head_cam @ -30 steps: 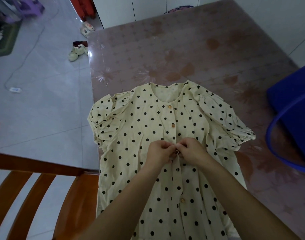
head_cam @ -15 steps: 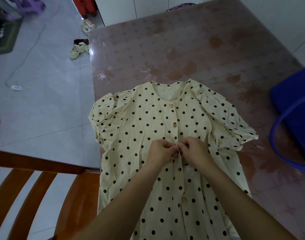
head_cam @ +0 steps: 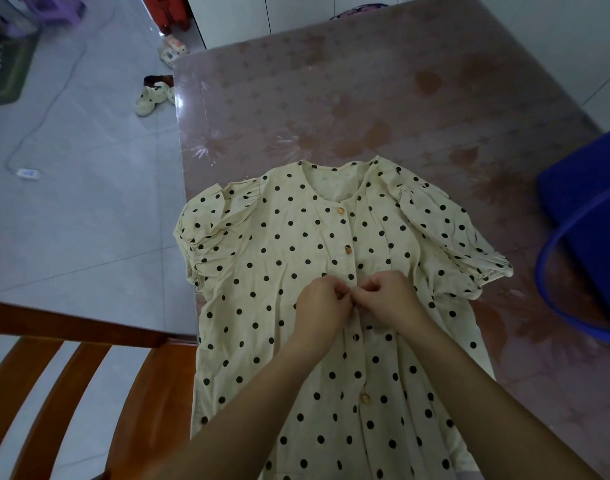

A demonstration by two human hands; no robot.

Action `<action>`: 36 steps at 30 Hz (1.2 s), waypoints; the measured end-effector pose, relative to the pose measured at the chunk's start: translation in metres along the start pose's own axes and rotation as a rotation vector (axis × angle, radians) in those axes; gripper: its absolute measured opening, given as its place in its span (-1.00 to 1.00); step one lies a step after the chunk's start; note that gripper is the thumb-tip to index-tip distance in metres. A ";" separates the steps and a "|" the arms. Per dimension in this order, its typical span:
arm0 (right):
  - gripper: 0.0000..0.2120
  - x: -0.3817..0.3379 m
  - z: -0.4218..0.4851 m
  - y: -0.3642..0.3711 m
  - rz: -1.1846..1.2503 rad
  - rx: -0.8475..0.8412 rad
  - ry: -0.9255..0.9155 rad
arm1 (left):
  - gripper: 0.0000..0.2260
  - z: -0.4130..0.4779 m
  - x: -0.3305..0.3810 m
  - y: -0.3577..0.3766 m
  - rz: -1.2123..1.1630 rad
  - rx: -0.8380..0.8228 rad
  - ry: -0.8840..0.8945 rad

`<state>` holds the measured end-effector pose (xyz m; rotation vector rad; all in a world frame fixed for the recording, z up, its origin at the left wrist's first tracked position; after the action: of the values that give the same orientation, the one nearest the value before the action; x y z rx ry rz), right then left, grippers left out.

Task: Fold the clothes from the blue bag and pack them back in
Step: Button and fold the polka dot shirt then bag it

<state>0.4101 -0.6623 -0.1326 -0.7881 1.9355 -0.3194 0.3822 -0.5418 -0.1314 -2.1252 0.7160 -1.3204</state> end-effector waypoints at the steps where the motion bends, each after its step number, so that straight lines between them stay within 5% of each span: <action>1: -0.83 -0.001 0.001 -0.001 0.021 -0.008 0.020 | -0.90 -0.001 0.001 0.001 0.026 0.008 0.018; 9: -0.82 -0.003 0.006 -0.002 0.027 -0.062 0.094 | -0.86 -0.007 0.008 -0.002 0.153 0.042 0.131; 15: -0.80 -0.003 0.006 0.003 -0.110 -0.073 -0.018 | -0.88 -0.003 0.001 -0.005 0.041 0.088 0.072; 28: -0.84 0.000 0.009 -0.002 0.123 -0.040 0.049 | -0.83 -0.006 0.005 0.001 0.222 0.096 0.208; 36: -0.88 -0.003 0.006 0.005 -0.097 -0.056 -0.138 | -0.91 0.006 -0.005 -0.007 -0.239 -0.030 -0.125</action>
<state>0.4140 -0.6562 -0.1360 -0.9187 1.7873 -0.2628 0.3872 -0.5325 -0.1323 -2.3514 0.4444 -1.2881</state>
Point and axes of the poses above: each hand's wrist, its own z-axis towards the middle knuckle, its own y-axis out of the palm, x = y × z, the point moved 3 cm from there along z, towards the middle knuckle, and after that the axes turned 4 degrees about z, right-handed, at the moved point
